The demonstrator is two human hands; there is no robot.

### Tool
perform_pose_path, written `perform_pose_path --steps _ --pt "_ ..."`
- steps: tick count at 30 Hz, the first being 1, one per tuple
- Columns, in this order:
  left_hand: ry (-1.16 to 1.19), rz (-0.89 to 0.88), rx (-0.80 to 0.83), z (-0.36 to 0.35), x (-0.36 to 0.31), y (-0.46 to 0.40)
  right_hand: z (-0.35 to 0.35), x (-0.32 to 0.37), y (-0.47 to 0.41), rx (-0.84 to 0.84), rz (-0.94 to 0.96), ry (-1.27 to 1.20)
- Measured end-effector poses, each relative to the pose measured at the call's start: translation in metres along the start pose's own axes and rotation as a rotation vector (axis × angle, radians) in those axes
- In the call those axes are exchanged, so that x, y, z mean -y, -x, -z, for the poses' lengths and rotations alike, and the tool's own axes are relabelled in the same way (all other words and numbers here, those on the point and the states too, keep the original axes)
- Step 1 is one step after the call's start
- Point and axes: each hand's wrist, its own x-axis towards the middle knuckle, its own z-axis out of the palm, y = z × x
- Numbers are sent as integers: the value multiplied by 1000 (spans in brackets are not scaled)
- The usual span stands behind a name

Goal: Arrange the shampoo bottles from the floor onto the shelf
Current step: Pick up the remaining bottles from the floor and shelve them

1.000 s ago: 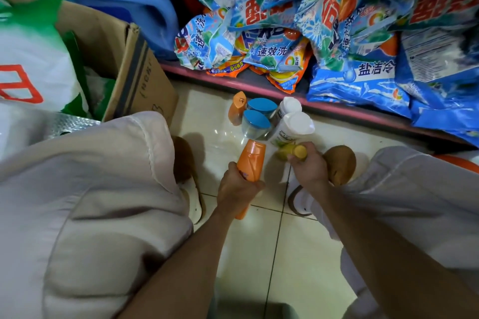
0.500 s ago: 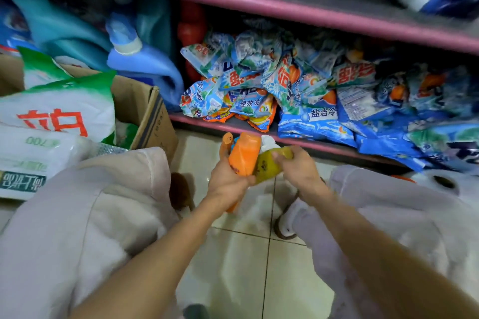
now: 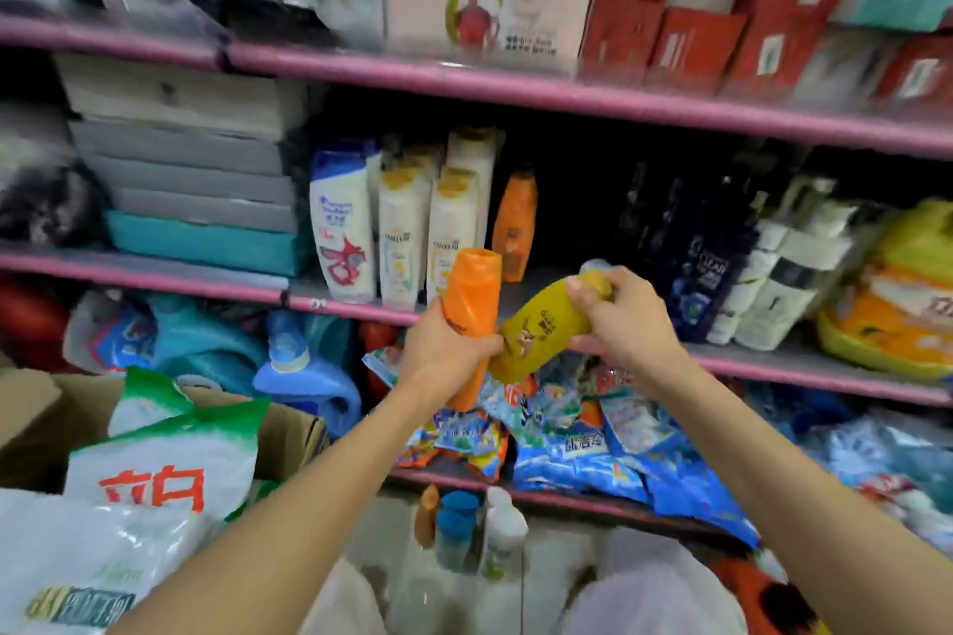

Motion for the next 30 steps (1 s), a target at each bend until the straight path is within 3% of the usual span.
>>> perform_pose_path --steps 6,11,19,30 --pt "24 -101 -12 -10 -43 -26 18 26 -47 -68 127 234" --pt "-142 -220 -47 -26 -43 -41 13 11 -81 -12 127 404" --pt "-80 -113 -137 -50 -46 -75 5 8 -124 135 107 545" --pt "-69 41 -260 -92 -44 -121 9 21 -175 94 170 690"
